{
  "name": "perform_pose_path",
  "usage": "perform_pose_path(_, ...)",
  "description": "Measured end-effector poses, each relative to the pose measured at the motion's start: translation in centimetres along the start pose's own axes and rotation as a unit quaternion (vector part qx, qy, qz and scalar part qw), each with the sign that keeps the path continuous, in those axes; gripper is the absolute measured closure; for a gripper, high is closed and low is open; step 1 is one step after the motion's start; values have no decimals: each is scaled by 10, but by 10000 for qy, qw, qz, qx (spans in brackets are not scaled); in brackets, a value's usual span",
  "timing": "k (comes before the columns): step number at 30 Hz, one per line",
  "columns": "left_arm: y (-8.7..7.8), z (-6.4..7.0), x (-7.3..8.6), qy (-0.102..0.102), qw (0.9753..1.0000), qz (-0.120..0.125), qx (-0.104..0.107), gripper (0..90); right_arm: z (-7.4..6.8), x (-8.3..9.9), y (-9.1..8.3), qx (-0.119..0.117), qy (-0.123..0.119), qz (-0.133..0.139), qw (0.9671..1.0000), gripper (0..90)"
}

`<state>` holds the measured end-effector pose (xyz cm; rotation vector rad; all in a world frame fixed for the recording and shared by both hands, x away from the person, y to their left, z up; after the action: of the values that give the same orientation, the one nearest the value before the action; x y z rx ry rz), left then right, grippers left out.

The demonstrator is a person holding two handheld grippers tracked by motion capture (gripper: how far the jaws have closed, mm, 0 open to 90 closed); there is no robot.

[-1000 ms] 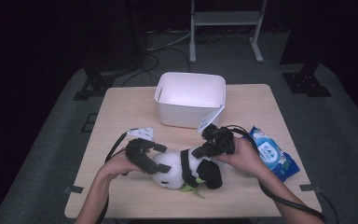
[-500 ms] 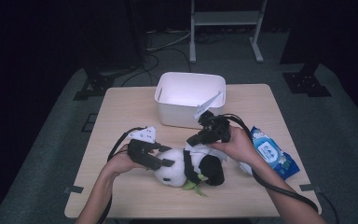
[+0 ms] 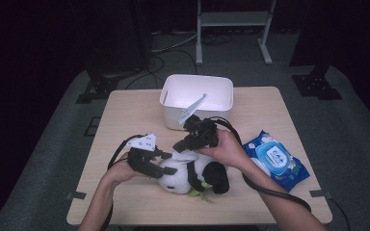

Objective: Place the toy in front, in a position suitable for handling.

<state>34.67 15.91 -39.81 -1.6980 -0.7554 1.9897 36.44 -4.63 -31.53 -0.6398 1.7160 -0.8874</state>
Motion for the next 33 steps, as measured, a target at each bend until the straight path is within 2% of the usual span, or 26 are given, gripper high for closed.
perform_pose_path(2,0,0,0,12,10000,-10,-2,457,5,15,4,226,60,-327,9992,881)
perform_pose_path(3,0,1,0,6,10000,-17,-3,457,5,19,6,375,7,-469,9982,880)
perform_pose_path(4,0,1,0,6,10000,-17,-3,457,5,19,6,375,7,-469,9982,880)
perform_pose_path(5,0,1,-1,10,10000,-26,-2,456,5,27,7,506,30,-680,9964,865)
perform_pose_path(9,2,3,-3,14,10000,-66,34,445,4,34,5,583,-8,-739,9956,815)
perform_pose_path(11,3,5,-6,-33,9998,-147,96,397,1,36,8,683,-20,-928,9933,752)
perform_pose_path(14,2,5,-7,-85,9997,-167,147,362,1,38,9,623,-12,-955,9935,746)
perform_pose_path(15,1,6,-8,-190,9995,-136,193,317,3,41,10,466,77,-937,9945,741)
perform_pose_path(16,1,6,-8,-190,9995,-136,193,285,3,41,10,466,77,-937,9945,741)
perform_pose_path(18,0,5,-8,-336,9990,-104,288,262,3,46,12,376,134,-929,9949,742)
perform_pose_path(19,-1,5,-8,-411,9988,-89,267,196,4,51,15,185,189,-947,9952,742)
perform_pose_path(21,-1,3,-5,-609,9977,-196,241,152,2,55,16,140,173,-928,9954,745)
perform_pose_path(22,-1,3,-5,-609,9977,-196,241,142,2,55,16,140,173,-928,9954,745)
perform_pose_path(23,1,2,-3,-735,9965,-292,263,111,-1,57,17,111,130,-941,9954,749)
perform_pose_path(26,3,1,-1,-808,9956,-336,328,95,-4,58,17,81,38,-983,9951,762)
perform_pose_path(27,7,1,2,-877,9944,-394,435,72,-9,59,19,28,-63,-1016,9948,779)
perform_pose_path(30,11,1,4,-917,9933,-498,500,30,-13,59,20,23,-118,-1037,9945,800)
perform_pose_path(31,17,1,6,-978,9914,-601,623,26,-16,60,21,-15,-159,-1042,9944,816)
perform_pose_path(32,17,1,6,-978,9914,-601,623,20,-17,60,22,-56,-163,-1040,9944,820)
perform_pose_path(33,23,0,8,-1003,9897,-688,759,13,-18,61,22,-118,-162,-1063,9941,822)
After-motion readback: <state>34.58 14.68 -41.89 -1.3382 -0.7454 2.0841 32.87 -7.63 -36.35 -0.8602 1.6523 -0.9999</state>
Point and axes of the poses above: each handheld gripper's, and its own axes: y roughly forward along the jaws, x roughly out of its underside, z roughly to its right, the point moved 1 cm from there along y, roughly forward along the jaws, and after that the axes turned 7 degrees about -z, right-handed, at the moved point
